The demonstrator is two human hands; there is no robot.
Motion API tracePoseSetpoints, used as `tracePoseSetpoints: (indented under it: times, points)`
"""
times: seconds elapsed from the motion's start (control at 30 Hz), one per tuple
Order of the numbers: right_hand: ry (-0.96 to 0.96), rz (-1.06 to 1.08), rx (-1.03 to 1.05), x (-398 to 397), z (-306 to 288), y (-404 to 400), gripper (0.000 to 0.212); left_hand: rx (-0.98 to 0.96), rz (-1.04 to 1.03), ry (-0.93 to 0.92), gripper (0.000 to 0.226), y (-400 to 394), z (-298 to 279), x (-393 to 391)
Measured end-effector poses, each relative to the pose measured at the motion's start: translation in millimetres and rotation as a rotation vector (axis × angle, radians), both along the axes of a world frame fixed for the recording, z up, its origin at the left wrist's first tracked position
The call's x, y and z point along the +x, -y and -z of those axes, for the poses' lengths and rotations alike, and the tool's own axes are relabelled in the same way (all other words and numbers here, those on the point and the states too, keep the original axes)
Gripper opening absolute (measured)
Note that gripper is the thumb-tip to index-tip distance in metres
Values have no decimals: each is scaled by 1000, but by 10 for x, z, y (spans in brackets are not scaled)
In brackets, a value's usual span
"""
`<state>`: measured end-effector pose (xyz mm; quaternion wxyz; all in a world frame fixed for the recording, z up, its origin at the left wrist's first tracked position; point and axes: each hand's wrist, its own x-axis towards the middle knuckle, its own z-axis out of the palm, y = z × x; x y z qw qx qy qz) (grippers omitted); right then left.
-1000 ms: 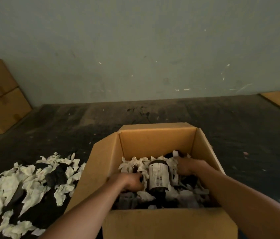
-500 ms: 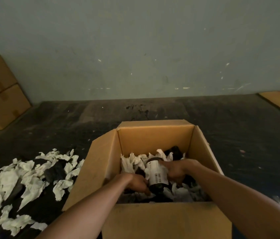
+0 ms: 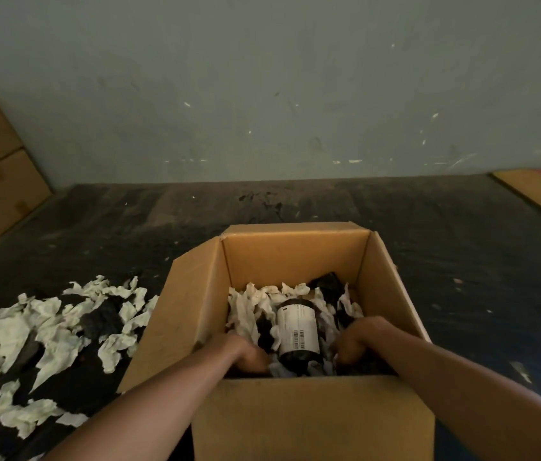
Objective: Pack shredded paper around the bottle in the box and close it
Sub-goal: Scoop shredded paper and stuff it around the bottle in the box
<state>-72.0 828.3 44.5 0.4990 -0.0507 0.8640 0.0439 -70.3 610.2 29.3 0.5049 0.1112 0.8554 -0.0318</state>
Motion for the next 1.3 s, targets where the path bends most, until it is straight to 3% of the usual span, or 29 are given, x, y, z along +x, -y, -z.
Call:
tracePoseSetpoints:
  times: [0.13, 0.23, 0.33, 0.4, 0.5, 0.6, 0.73, 0.97, 1.1, 1.17, 1.23, 1.3]
  points:
    - [-61, 16, -90, -3, -313, 44, 59, 57, -23, -1, 63, -43, -215, 47]
    - [-141, 73, -164, -99, -446, 10, 47, 58, -12, -112, 64, -27, -374, -93]
    - [62, 90, -170, -61, -227, 10, 43, -31, -33, -145, 71, 41, -309, -145]
    - [58, 27, -92, -28, -45, 20, 47, -32, -31, -129, 77, 42, -216, -133]
    - [-132, 24, -138, -47, -75, -13, 42, 1, -35, -237, 98, 62, -2, -197]
    - [-328, 125, -272, -203, -237, -110, 38, 6, -182, -319, 89, 65, -26, -328]
    - [-551, 294, -258, -447, 13, -180, 60, 144, -280, -536, 81, -36, -46, -456]
    - [-405, 286, -244, -543, 734, -167, 64, 191, -246, -386, 76, -19, 572, -644]
    - [-356, 247, -195, -661, 853, -143, 70, 121, -102, -340, 84, 25, 789, -839]
    - [-336, 215, -176, -696, 869, -147, 70, 84, 21, -343, 73, 6, 779, -836]
    - [-297, 184, -164, -731, 809, -192, 74, 138, -35, -376, 62, -7, 741, -826]
    - [-279, 171, -177, -761, 603, -213, 82, 134, -116, -367, 66, 26, 617, -859]
